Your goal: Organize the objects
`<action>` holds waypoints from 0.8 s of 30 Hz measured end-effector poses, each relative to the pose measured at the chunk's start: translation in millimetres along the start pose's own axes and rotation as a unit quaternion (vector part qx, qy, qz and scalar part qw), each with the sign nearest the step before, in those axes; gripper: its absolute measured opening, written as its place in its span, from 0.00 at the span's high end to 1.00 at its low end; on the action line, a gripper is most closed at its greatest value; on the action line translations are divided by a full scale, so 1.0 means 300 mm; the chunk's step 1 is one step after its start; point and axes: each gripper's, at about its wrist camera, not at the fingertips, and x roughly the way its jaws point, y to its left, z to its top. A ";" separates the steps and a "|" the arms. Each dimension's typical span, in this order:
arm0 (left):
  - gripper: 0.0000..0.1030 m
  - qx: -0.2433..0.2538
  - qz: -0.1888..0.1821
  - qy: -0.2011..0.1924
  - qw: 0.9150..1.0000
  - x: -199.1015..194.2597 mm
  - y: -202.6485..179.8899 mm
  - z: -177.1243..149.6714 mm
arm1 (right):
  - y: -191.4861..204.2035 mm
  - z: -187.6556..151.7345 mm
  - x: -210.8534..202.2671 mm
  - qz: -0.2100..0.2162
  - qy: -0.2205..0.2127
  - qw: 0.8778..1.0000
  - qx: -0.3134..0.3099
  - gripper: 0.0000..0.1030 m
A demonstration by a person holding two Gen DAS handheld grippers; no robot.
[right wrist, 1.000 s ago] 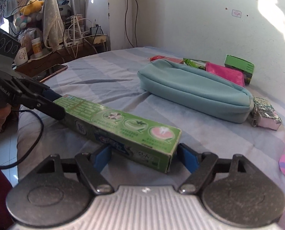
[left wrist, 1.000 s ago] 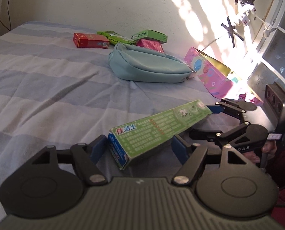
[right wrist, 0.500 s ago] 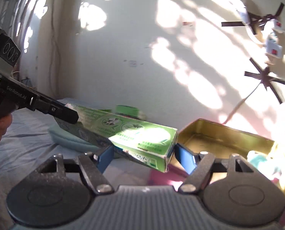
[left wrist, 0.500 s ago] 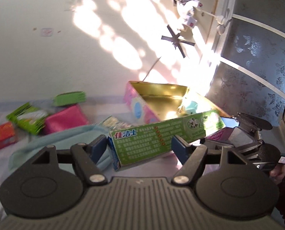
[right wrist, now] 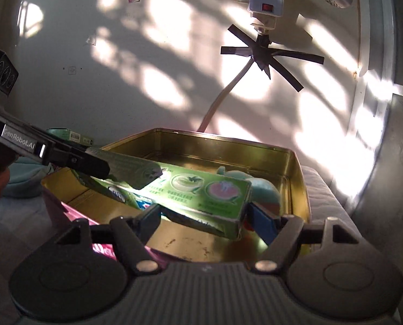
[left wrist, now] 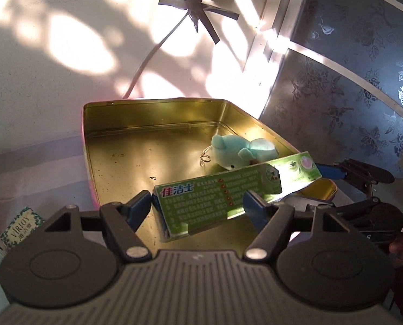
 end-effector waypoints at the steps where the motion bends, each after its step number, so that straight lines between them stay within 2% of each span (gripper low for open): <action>1: 0.27 0.000 0.002 0.006 1.000 0.012 0.000 0.000 | -0.009 -0.010 0.013 -0.002 0.005 1.000 0.006 0.28; 6: 0.27 0.008 0.013 0.012 1.000 0.025 -0.021 -0.004 | -0.016 -0.022 0.006 -0.008 -0.014 0.999 0.029 0.24; 9: 0.27 0.013 0.027 0.008 1.000 -0.015 -0.050 -0.006 | 0.001 0.000 -0.043 -0.013 -0.037 0.998 0.040 0.30; 13: 0.27 0.034 0.066 -0.024 0.997 -0.130 -0.099 -0.029 | 0.050 0.019 -0.167 -0.017 -0.094 0.993 0.069 0.32; 17: 0.26 0.050 0.097 -0.064 0.992 -0.279 -0.119 -0.098 | 0.155 -0.019 -0.276 -0.014 -0.147 0.985 0.089 0.32; 21: 0.26 0.028 0.130 -0.074 0.988 -0.401 -0.055 -0.197 | 0.289 -0.056 -0.310 0.027 -0.154 0.984 0.088 0.33; 24: 0.26 0.018 0.187 -0.069 0.980 -0.465 0.020 -0.281 | 0.399 -0.066 -0.284 0.072 -0.128 0.986 0.074 0.37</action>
